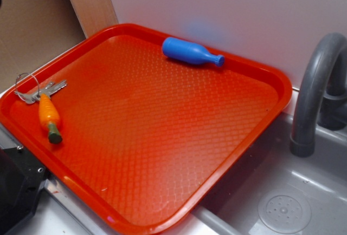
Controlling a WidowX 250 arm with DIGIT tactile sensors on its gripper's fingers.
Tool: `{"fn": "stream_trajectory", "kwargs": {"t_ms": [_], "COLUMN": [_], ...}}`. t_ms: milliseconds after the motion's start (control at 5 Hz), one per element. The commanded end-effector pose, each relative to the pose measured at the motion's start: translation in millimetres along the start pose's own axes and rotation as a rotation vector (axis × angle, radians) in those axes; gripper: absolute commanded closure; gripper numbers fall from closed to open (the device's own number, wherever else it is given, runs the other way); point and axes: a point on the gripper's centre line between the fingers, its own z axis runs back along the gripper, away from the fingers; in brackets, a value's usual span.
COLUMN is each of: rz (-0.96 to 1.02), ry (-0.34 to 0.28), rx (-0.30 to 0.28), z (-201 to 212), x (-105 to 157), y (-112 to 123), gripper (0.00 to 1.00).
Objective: Grab the silver keys.
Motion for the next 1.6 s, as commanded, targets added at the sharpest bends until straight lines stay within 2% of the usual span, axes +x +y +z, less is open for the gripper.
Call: {"fn": "stream_trajectory", "kwargs": {"t_ms": [0,200,400,600,800,1000,1200,1400], "rz": [0.000,-0.142,-0.367,-0.368,-0.362,-0.347,-0.448,-0.515], "ry": [0.000,-0.104,-0.093,-0.067,0.003,0.120,0.141,0.212], "rx": [0.000,-0.036,-0.076,-0.010,0.107,0.307,0.317,0.274], "z": [0,-23,-44,-56,-75,-104,-120,-130], "x": [0,18,32,53,82,96,97,87], "y": [0,10,17,38,67,83,92,107], "gripper": [0.00,0.00,0.00,0.00,0.00,0.00,0.00,0.00]}}
